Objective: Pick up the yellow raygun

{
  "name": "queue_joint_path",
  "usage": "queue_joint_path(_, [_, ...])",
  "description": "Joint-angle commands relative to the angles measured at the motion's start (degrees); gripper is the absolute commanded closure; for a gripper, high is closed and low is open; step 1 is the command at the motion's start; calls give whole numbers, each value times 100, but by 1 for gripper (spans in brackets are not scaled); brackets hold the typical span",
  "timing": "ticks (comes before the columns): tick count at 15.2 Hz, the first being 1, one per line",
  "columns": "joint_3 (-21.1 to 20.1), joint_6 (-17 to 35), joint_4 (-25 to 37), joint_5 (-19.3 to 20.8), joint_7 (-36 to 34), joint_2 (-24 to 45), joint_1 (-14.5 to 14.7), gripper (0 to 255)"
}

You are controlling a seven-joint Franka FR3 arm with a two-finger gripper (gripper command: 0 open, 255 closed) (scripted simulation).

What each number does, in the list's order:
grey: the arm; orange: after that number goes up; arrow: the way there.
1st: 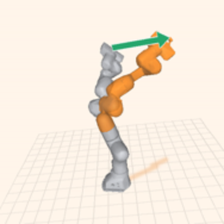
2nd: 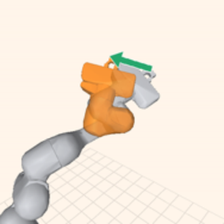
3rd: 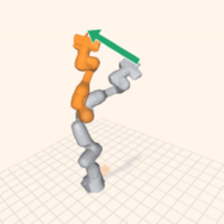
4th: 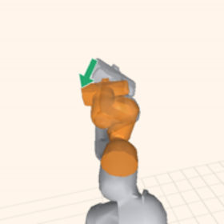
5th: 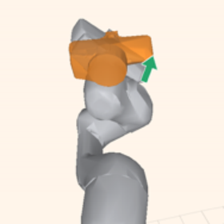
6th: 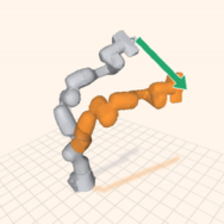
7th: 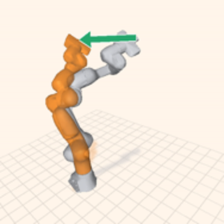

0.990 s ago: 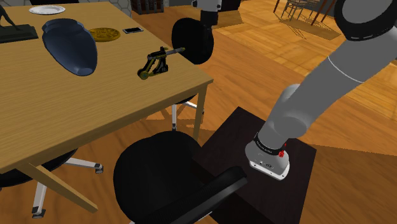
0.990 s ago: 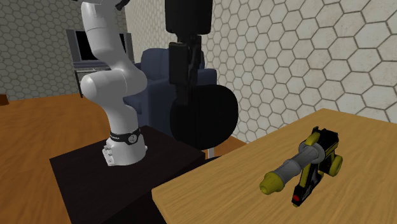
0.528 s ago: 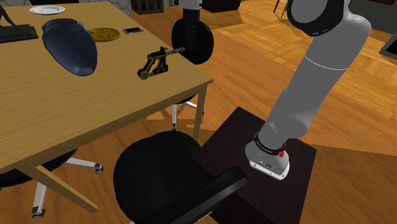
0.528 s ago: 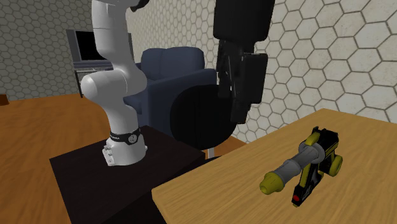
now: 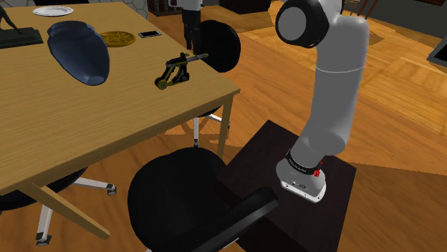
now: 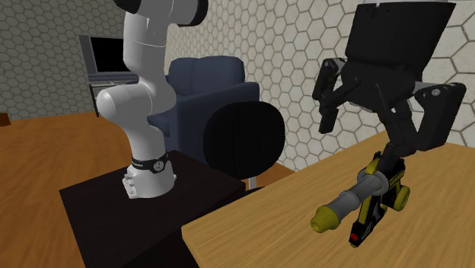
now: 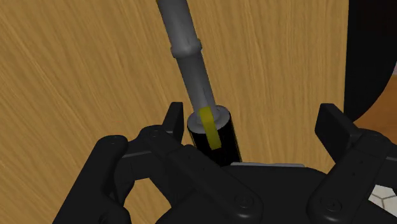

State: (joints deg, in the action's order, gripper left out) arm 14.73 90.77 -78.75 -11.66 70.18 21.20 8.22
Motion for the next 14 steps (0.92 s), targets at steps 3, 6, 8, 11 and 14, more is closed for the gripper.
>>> queue_joint_path(3, [-159, -192, 890, -137, 384, 686, -73, 0])
queue_joint_path(6, [-161, 49, 624, -135, 416, 664, -50, 0])
queue_joint_path(8, [-162, 204, 461, -136, 437, 658, -36, 0])
queue_joint_path(11, [-164, 324, 339, -139, 454, 658, -26, 0])
queue_joint_path(14, [-164, 315, 356, -140, 453, 666, -28, 255])
